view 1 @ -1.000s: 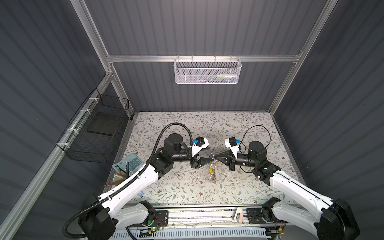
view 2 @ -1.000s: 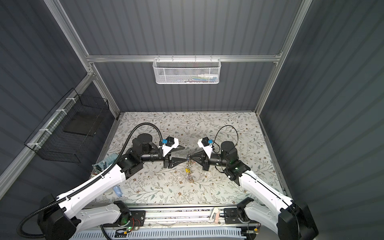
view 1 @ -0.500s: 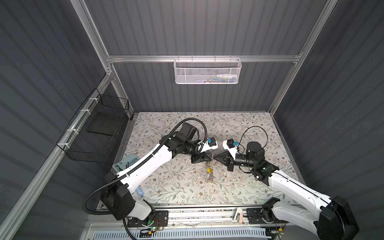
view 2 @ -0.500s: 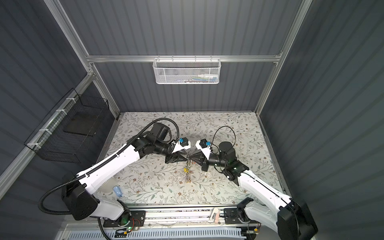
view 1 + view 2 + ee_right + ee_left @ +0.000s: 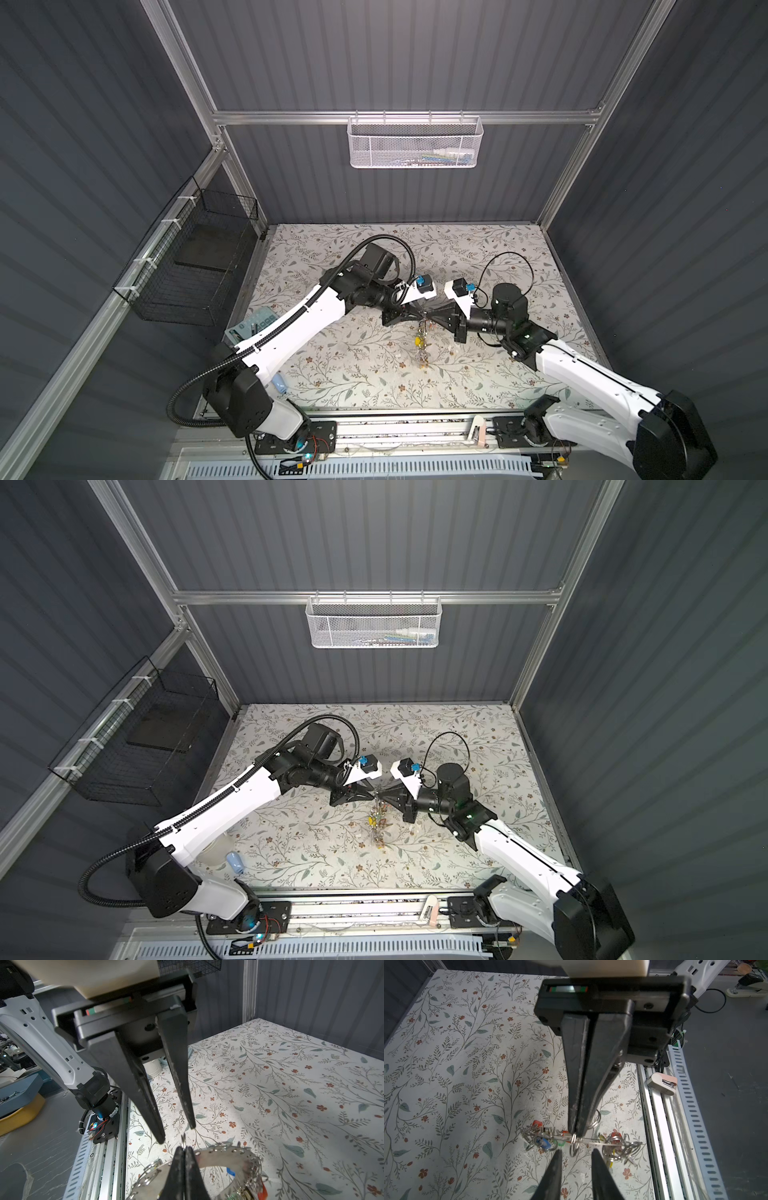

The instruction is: Put the keys on the keyring

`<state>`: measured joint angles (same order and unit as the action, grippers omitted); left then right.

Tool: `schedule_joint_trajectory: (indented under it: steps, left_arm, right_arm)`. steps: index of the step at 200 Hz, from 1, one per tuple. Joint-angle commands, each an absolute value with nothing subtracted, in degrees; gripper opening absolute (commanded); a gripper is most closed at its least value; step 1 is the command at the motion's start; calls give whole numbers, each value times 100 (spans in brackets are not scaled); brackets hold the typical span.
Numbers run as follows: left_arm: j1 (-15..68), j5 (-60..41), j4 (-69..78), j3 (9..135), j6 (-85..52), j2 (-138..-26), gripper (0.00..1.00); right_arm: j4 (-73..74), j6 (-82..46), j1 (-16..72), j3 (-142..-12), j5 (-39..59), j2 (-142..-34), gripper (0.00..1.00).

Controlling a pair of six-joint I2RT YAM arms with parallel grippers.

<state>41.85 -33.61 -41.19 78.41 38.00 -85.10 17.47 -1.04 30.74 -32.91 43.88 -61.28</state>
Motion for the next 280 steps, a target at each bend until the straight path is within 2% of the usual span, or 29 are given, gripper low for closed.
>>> schedule_joint_trajectory:
  steps: [1, 100, 154, 182, 280]
  left_arm:
    - [4224, -3418, -4293, 8033, 3885, -8621, 25]
    - [4364, -3221, -4512, 8376, 3989, -8860, 19]
    - [4353, -2958, -4439, 8147, 4065, -8555, 27]
    - [4359, -3015, -4486, 8187, 4054, -8612, 27]
    - [4359, -3128, -4605, 8301, 4058, -8806, 16]
  right_arm:
    - [1934, -88, 3094, -3357, 4482, -6073, 0]
    - [1915, -105, 3092, -3358, 4465, -6047, 0]
    - [1915, -111, 3089, -3362, 4465, -6056, 0]
    - [1925, -125, 3089, -3366, 4474, -6064, 0]
    - [1916, -132, 3094, -3369, 4465, -6038, 0]
